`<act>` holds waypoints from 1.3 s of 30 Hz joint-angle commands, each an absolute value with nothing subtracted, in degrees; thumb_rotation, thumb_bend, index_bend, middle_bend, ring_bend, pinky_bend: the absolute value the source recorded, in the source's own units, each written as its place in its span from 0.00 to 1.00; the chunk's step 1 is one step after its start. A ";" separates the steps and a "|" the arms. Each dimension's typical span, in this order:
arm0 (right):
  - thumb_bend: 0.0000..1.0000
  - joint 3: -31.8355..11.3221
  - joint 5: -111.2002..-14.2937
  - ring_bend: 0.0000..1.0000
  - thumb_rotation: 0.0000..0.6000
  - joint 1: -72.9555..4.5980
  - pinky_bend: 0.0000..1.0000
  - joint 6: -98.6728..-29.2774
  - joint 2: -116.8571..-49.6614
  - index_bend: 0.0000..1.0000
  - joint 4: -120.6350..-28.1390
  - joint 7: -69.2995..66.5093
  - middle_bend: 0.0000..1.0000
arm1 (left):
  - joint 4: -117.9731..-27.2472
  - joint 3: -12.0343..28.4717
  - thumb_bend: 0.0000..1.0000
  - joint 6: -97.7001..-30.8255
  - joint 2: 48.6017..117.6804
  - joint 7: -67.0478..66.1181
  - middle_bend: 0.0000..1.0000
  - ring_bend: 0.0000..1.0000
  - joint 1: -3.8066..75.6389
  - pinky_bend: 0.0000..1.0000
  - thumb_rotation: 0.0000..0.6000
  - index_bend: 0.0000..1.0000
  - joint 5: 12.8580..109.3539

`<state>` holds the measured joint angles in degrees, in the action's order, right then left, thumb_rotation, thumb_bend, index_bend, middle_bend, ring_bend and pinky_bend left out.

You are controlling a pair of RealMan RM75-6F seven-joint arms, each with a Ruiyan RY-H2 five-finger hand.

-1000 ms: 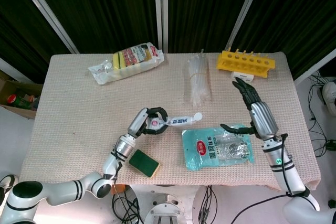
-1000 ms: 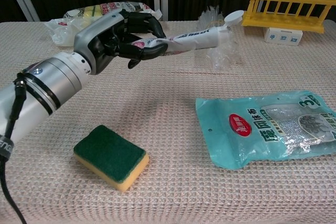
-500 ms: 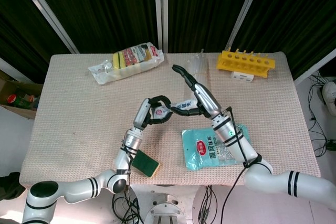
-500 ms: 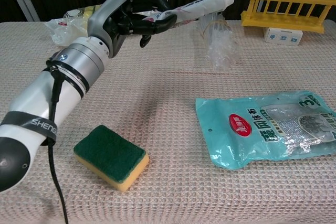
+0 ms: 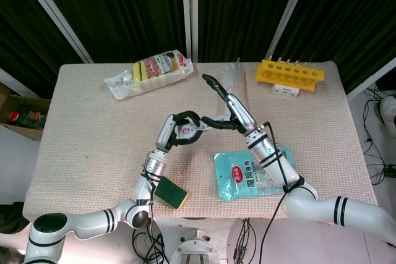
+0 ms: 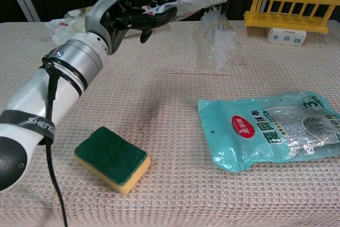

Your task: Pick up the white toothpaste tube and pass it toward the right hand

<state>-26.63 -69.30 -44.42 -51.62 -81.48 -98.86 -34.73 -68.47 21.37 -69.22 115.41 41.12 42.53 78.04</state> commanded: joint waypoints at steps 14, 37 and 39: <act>0.00 -25.06 -70.44 0.00 0.40 -43.48 0.00 -52.23 -82.28 0.00 -95.51 -40.54 0.00 | -70.28 21.91 0.40 -69.86 114.43 43.07 0.96 0.83 42.37 0.82 1.00 0.81 78.30; 0.00 -22.48 -72.25 0.00 0.37 -42.33 0.00 -53.14 -84.42 0.00 -92.89 -45.65 0.00 | -73.12 22.06 0.41 -69.71 112.56 43.18 0.96 0.83 42.15 0.82 1.00 0.81 77.88; 0.00 -22.35 -72.39 0.00 0.37 -42.22 0.00 -53.18 -84.63 0.00 -92.55 -46.33 0.00 | -73.19 22.07 0.41 -69.70 112.54 43.24 0.96 0.83 42.15 0.82 1.00 0.81 77.84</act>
<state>-22.44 -72.31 -42.32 -53.13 -84.51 -92.73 -46.09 -73.19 22.07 -69.70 112.54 43.24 42.15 77.83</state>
